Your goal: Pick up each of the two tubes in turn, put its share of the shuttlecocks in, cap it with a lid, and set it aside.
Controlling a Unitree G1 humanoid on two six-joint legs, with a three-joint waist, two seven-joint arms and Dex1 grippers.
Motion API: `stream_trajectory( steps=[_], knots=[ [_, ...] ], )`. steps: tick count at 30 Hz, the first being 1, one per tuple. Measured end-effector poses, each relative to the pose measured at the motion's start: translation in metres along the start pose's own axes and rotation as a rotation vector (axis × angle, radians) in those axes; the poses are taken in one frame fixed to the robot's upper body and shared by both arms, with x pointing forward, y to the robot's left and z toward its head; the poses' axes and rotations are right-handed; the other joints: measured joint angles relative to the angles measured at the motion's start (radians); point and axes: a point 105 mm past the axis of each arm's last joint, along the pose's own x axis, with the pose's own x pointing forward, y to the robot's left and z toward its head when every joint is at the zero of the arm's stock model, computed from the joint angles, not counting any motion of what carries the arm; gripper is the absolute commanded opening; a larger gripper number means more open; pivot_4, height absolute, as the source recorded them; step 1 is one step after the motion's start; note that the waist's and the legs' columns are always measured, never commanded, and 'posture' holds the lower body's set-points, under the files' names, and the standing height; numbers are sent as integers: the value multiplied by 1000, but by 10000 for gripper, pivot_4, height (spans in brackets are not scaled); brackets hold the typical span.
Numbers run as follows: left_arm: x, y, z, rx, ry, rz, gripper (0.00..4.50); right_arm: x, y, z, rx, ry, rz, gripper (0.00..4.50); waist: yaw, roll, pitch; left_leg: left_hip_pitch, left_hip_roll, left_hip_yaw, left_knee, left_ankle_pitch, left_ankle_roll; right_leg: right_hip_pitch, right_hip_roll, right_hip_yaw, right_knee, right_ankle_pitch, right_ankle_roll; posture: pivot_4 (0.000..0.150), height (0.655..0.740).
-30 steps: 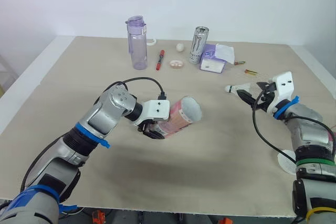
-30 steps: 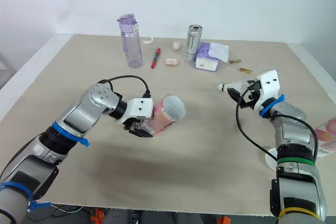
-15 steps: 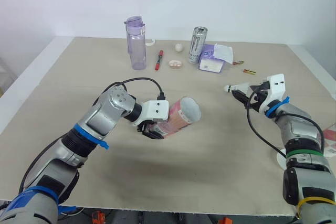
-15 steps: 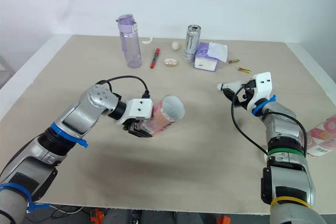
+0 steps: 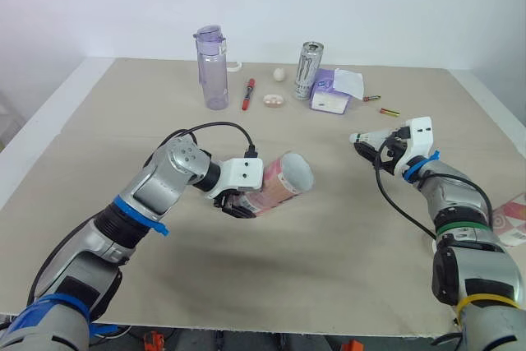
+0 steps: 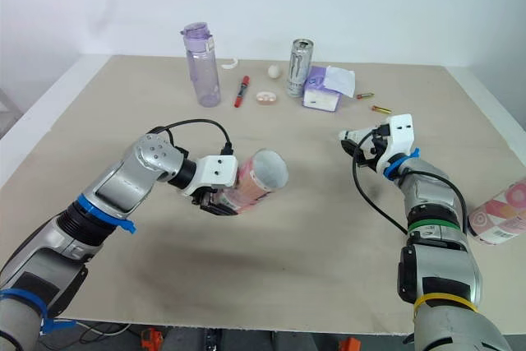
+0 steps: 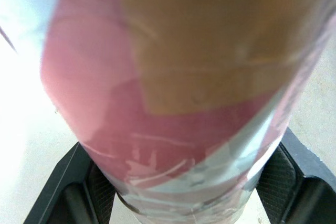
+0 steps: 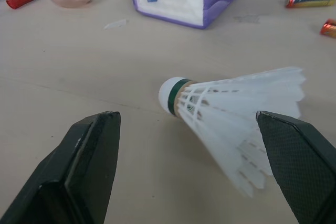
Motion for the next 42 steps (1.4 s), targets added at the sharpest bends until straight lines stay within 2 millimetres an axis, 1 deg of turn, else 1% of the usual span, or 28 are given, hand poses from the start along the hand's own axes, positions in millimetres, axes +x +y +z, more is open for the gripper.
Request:
stream_trajectory(
  steps=[2,3,5,7,8,9,10,11,12,13,19,22,24,26,30,31,32,33,34,35,36,37,38,39,40,41,42],
  knots=[
    [0,0,0,-2,0,0,30083,1,2,-1,7,2,7,44334,0,0,0,0,0,0,0,0,0,0,0,0,0,0,0,1500,7400],
    [0,0,0,-3,0,1,30083,2,2,-1,9,2,9,39393,0,0,0,0,0,0,0,0,0,0,0,0,0,0,0,1500,7400],
    [0,0,0,-6,1,1,30083,2,3,-1,12,3,14,33804,0,0,0,0,0,0,0,0,0,0,0,0,0,0,0,1500,7400],
    [0,0,0,-7,1,1,30083,2,4,-1,11,1,22,24750,0,0,0,0,0,0,0,0,0,0,0,0,0,0,1,1500,7400],
    [0,0,0,-7,1,1,30083,2,4,-1,11,0,23,21842,0,0,0,0,0,0,0,0,0,0,0,0,0,1,1,1500,7400],
    [0,0,0,-7,1,1,30083,2,4,-2,12,1,23,17447,0,0,0,0,0,0,0,0,0,0,0,0,0,1,1,1500,7400],
    [0,0,0,-7,1,1,30083,2,3,-2,13,1,22,11748,0,0,0,0,0,0,0,0,0,0,0,0,0,1,1,1500,7400],
    [0,0,0,-7,1,1,30083,2,3,-2,14,1,21,8100,0,0,0,0,0,0,0,0,0,0,0,0,0,1,1,1500,7400],
    [0,0,0,-7,1,1,30083,2,3,-3,14,-1,20,2843,0,0,0,0,0,0,0,0,0,0,0,0,0,1,1,1500,7400],
    [0,0,0,-7,1,1,30083,1,3,-3,13,-3,20,1081,0,0,0,0,0,0,0,0,0,0,0,0,0,1,1,1500,7400],
    [0,0,0,-7,1,1,30083,1,2,-2,2,-10,19,1081,0,0,0,0,0,0,0,0,0,0,0,0,0,1,1,1500,7400],
    [0,0,0,-7,1,1,30083,1,3,2,-35,-29,23,1081,0,0,0,0,0,0,0,0,0,0,0,0,0,1,1,1500,7400],
    [0,0,0,-6,2,0,30083,1,7,7,-101,-47,52,1081,0,0,0,0,0,0,0,0,0,0,0,0,0,2,3,1500,7400],
    [0,0,0,-6,0,-1,30083,-2,17,18,-222,-85,114,1081,0,0,0,0,0,0,0,0,0,0,0,0,0,2,5,1500,7400],
    [0,0,2,-3,-3,-8,30083,-32,50,55,-536,-214,311,1081,3,2,1,-2,-1,-1,-1,0,0,-1,0,0,0,-2,12,1500,7400],
    [0,0,1,-5,-3,-9,30083,-43,61,67,-629,-244,372,1081,2,3,1,-2,-1,-1,-1,0,0,-1,0,0,0,-3,13,1500,7400],
    [0,0,2,-3,-5,-11,30083,-59,74,77,-745,-256,454,1081,4,4,1,-2,-1,-2,-1,0,0,-1,-1,-1,0,-3,13,1500,7400],
    [0,0,1,-8,-5,-11,30083,-71,87,84,-837,-263,525,1081,4,5,1,-2,-1,-2,-1,0,0,-1,0,-1,0,-4,13,1500,7400],
    [0,0,1,-8,-5,-12,30083,-71,87,84,-839,-263,527,1081,4,5,1,-2,-1,-2,0,0,0,-1,0,-1,0,-4,13,1500,7400],
    [-2,1,-1,-13,4,-13,30083,-94,115,99,-1014,-285,659,1081,2,4,1,0,0,-2,0,0,0,0,0,-1,0,-4,11,1500,7400],
    [-2,1,-2,-14,5,-14,30083,-107,133,103,-1112,-279,739,1081,2,5,1,1,1,0,0,0,0,0,0,-1,1,-5,5,1500,7400],
    [-2,1,-2,-14,5,-14,30083,-108,135,103,-1124,-282,747,1081,2,5,1,1,1,0,0,0,0,0,0,-1,1,-4,5,1500,7400],
    [-2,2,-3,-14,5,-14,30083,-115,147,107,-1162,-293,791,1081,2,4,1,2,2,0,0,0,0,1,0,-1,1,-4,4,1500,7400],
    [-2,2,-3,-12,5,-14,30083,-119,154,107,-1180,-294,816,1081,2,4,1,2,2,0,0,0,0,0,0,-1,1,-4,4,1500,7400],
    [-2,3,-4,-13,6,-16,30083,-126,173,108,-1220,-321,874,1081,2,4,1,2,2,1,0,0,0,0,0,-1,1,-3,3,1500,7400],
    [-2,3,-4,-13,6,-17,30083,-126,174,108,-1222,-322,878,1081,2,3,1,2,3,1,0,0,0,0,0,-1,1,-3,3,1500,7400],
    [-2,3,-3,-11,4,-18,30083,-127,180,106,-1229,-321,899,1081,2,3,1,2,2,1,0,0,0,0,0,-1,1,-3,3,1500,7400]
  ],
)
